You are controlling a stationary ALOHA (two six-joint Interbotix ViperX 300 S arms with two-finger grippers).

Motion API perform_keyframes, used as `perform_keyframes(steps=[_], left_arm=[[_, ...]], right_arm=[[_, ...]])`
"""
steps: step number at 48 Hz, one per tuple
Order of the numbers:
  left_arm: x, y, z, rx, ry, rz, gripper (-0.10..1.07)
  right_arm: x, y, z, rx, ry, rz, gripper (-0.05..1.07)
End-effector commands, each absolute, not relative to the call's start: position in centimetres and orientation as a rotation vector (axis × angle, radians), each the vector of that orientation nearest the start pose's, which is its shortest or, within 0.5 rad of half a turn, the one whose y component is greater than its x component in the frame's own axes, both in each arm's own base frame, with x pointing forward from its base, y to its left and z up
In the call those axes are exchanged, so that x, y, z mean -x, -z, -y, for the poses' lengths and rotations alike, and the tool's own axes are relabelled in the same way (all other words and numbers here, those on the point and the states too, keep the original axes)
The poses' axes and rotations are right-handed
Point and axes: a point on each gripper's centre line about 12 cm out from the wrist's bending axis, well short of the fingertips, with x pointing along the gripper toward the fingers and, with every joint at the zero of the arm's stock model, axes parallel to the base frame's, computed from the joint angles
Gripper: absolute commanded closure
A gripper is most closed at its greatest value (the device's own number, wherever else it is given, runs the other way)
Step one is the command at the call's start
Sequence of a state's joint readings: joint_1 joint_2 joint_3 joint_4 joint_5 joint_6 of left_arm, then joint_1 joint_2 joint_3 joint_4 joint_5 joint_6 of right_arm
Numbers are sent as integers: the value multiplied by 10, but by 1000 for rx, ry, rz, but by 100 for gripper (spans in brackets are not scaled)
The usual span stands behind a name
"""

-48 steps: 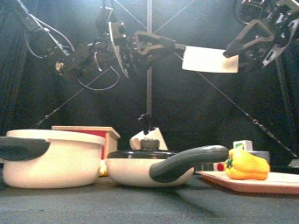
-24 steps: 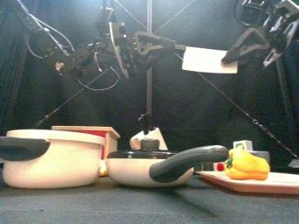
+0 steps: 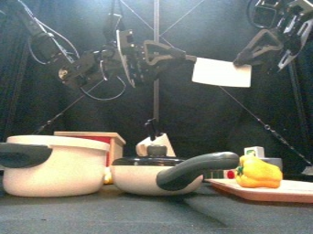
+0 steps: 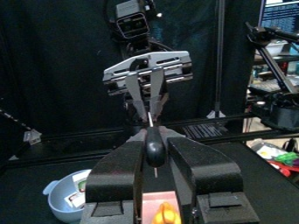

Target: Grab cleaver with other hand

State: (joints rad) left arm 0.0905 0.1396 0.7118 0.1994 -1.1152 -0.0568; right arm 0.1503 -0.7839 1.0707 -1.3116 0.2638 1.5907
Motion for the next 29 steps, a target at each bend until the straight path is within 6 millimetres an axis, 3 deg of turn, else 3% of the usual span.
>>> perform_keyframes(steps=[1,29], left_arm=[[-414,-232,-17,-70,79,298,38],[-414,-238,-17,-73,78,315,38]], right_arm=[[-228,-258,-5,-216,151,-331,43],[-226,-248,-5,-225,157,-358,44]])
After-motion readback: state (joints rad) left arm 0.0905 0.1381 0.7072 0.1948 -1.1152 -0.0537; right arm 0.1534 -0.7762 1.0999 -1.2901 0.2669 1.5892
